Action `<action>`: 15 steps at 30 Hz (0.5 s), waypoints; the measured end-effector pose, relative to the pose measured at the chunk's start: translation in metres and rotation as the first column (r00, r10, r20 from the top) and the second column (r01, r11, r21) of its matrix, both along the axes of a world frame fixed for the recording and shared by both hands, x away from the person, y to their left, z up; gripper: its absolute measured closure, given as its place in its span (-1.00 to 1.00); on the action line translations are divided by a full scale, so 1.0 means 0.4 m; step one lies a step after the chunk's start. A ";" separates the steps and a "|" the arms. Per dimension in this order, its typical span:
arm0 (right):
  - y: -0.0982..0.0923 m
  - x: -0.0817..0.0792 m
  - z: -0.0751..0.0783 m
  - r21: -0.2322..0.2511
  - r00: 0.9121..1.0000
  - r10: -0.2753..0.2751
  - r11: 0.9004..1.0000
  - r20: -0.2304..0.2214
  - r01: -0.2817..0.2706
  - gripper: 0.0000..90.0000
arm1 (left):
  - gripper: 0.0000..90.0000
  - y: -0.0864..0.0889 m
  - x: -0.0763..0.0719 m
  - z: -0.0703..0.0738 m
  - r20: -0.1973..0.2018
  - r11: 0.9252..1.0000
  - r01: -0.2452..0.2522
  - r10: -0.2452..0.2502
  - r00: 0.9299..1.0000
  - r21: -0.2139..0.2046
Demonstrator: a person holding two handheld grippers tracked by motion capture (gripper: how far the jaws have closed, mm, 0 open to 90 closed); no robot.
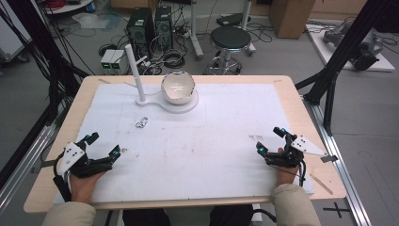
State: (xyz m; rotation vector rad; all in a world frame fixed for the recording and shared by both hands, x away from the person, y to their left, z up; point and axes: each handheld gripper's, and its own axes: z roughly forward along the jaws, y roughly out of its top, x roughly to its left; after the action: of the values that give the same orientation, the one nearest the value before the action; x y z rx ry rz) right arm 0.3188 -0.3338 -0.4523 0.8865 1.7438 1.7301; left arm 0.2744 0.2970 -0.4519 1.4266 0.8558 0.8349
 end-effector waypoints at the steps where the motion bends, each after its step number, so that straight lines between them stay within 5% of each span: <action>1: -0.001 0.001 0.000 0.000 1.000 0.002 1.000 0.005 -0.002 -0.99 | -0.87 0.000 -0.001 0.000 0.002 1.000 0.002 -0.003 1.000 0.006; 15: 0.002 0.000 0.000 -0.015 1.000 -0.003 1.000 0.011 0.003 -0.99 | -0.87 0.007 0.011 0.004 -0.043 1.000 0.003 -0.004 0.999 -0.022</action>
State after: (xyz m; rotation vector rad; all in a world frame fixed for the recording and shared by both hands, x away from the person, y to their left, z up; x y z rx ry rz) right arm 0.3186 -0.3329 -0.4522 0.8718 1.7450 1.7147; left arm 0.2787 0.3000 -0.4502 1.4313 0.8927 0.7927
